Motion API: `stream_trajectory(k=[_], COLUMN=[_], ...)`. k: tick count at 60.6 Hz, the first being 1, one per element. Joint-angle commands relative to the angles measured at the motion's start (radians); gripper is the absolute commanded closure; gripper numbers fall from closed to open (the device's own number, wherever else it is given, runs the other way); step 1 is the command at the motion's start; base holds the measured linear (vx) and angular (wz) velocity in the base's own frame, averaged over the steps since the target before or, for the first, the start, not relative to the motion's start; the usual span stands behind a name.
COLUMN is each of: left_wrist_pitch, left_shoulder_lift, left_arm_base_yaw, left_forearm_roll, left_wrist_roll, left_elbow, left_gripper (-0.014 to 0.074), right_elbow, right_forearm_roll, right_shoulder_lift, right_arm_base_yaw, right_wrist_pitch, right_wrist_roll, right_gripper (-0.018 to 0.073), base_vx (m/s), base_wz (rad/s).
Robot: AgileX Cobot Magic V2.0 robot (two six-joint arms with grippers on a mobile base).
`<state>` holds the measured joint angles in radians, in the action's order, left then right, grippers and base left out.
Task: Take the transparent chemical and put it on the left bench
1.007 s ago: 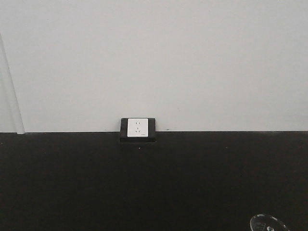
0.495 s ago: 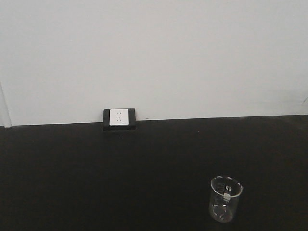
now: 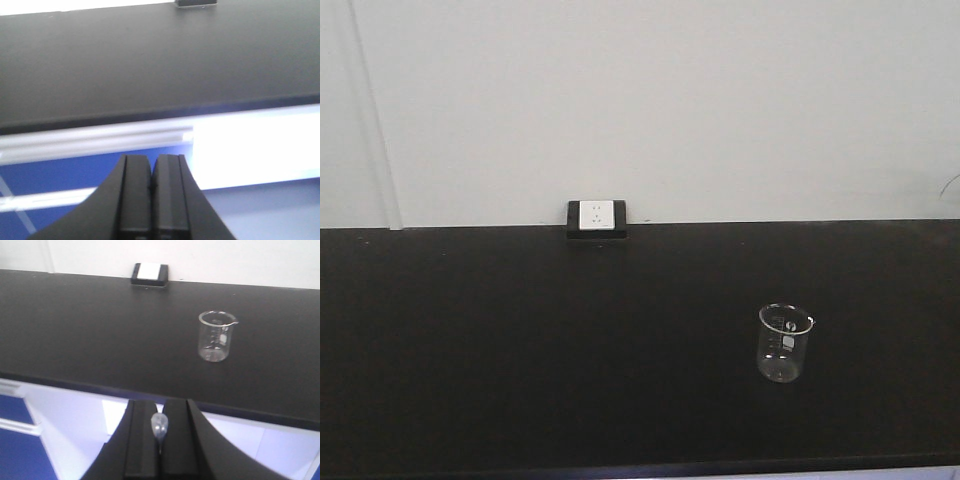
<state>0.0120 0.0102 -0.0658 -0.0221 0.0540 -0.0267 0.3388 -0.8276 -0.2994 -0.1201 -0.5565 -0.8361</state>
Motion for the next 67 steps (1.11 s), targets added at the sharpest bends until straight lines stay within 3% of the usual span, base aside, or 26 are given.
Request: stream_trajectory(k=[1,67], left_wrist_pitch=[-0.078,-0.078], left_shoulder_lift=[0.019,0.019], left_arm_base_yaw=[-0.002,-0.002], left_forearm_roll=[-0.001,-0.001], left_wrist_roll=[-0.008,-0.008], left_elbow=[-0.016,-0.016], left_gripper=[0.0600,0.0600], right_elbow=[0.030,0.030], right_forearm_roll=[-0.035,-0.035], right_shoulder_lift=[-0.008,-0.008], right_arm_base_yaw=[0.000,0.000], right_wrist_pitch=[0.050,0.047], right_wrist_roll=[-0.005,-0.005], right_gripper=[0.0560,0.0560], base_vx=[-0.38,-0.38], base_wz=[0.26,0.29])
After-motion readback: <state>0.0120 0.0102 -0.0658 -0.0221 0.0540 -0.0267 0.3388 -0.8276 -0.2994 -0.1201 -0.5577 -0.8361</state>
